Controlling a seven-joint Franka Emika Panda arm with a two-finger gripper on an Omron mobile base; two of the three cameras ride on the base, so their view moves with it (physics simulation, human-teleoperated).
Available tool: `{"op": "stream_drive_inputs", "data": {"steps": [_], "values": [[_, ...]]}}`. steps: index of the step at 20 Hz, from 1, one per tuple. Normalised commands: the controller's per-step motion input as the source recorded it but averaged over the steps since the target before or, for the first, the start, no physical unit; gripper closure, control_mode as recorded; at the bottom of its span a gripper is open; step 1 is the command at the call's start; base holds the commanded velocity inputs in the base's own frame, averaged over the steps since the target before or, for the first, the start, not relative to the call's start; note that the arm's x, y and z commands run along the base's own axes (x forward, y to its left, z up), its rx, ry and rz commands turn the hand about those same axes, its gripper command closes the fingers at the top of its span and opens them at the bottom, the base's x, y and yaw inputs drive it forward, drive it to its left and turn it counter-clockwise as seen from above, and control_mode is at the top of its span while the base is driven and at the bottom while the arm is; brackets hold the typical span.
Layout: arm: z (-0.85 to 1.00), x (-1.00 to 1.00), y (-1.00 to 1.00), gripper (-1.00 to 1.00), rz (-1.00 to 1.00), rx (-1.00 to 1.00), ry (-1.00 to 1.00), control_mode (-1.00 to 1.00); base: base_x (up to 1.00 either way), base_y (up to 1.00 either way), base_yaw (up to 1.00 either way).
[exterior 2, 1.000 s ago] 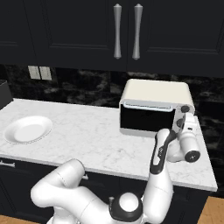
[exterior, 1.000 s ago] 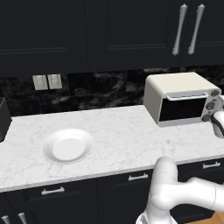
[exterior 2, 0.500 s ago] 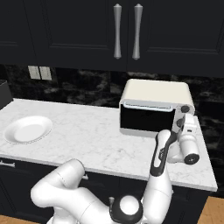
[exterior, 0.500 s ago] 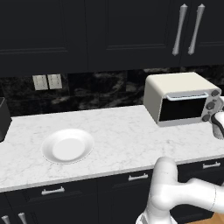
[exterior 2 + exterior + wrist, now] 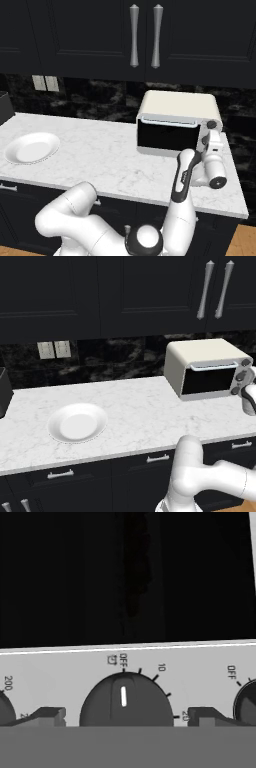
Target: Pick up the kebab skewer and baguette bread, and place them inside the toaster oven. Close the toaster oven door and start by setting the timer.
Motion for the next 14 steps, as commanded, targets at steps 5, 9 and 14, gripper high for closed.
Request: {"op": "stream_drive_inputs", "data": {"steps": [5, 9, 14], "values": [[0.0, 0.0, 0.17, 1.0, 0.0, -0.04, 0.0, -1.0, 0.0, 0.0, 0.0], [0.0, 0.0, 0.05, 1.0, -0.03, -0.01, 0.0, -1.0, 0.0, 0.0, 0.0], [0.0, 0.0, 0.0, 1.0, -0.06, 0.0, 0.0, -1.0, 0.0, 0.0, 0.0]]}}
